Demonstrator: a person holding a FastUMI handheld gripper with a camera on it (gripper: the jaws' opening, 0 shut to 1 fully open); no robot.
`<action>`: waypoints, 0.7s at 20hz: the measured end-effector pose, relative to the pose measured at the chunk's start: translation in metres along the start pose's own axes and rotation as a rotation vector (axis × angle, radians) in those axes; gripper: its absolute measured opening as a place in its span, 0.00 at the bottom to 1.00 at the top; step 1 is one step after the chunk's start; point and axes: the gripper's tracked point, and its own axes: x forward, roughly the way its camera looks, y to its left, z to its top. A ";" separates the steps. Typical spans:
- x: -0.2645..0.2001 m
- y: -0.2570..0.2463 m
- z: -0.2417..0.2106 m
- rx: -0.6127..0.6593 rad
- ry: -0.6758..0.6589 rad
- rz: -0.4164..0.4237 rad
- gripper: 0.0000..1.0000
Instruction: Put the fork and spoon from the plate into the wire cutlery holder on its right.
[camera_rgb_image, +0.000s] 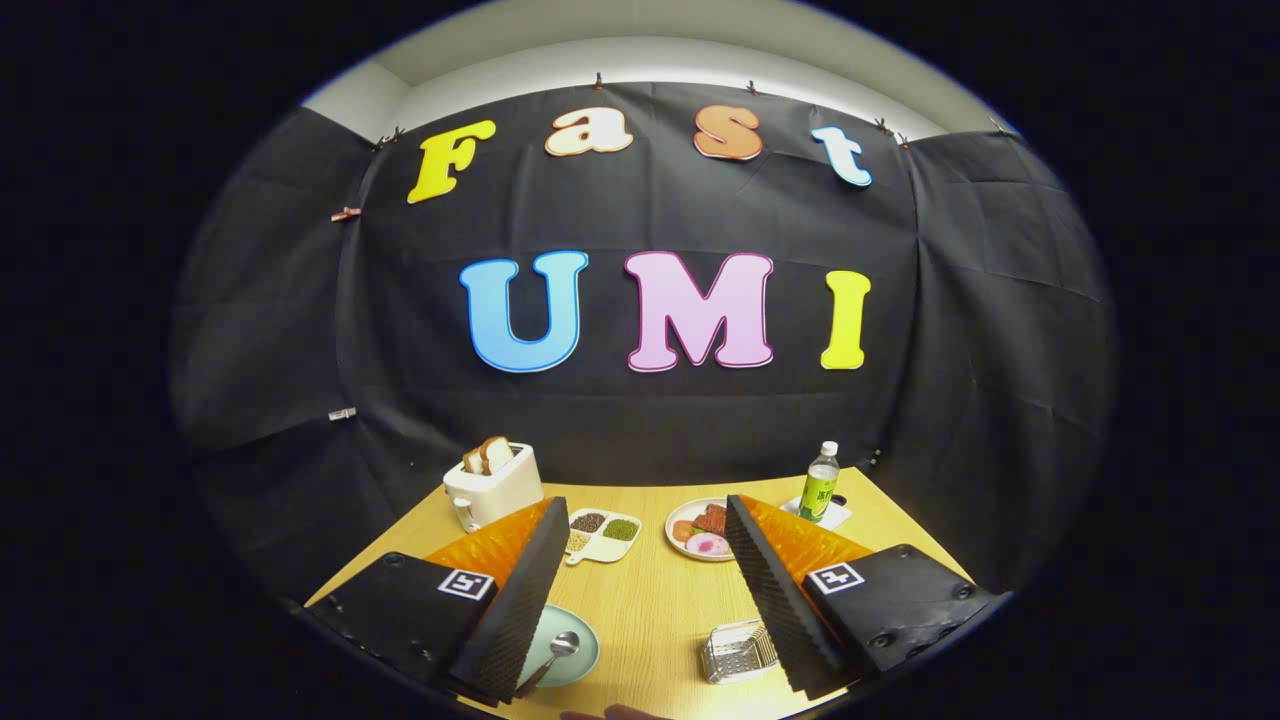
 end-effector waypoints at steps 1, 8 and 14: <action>0.002 0.005 -0.010 0.003 0.024 0.009 0.98; 0.010 0.061 -0.090 -0.009 0.281 0.163 0.98; 0.002 0.114 -0.193 0.020 0.603 0.296 0.98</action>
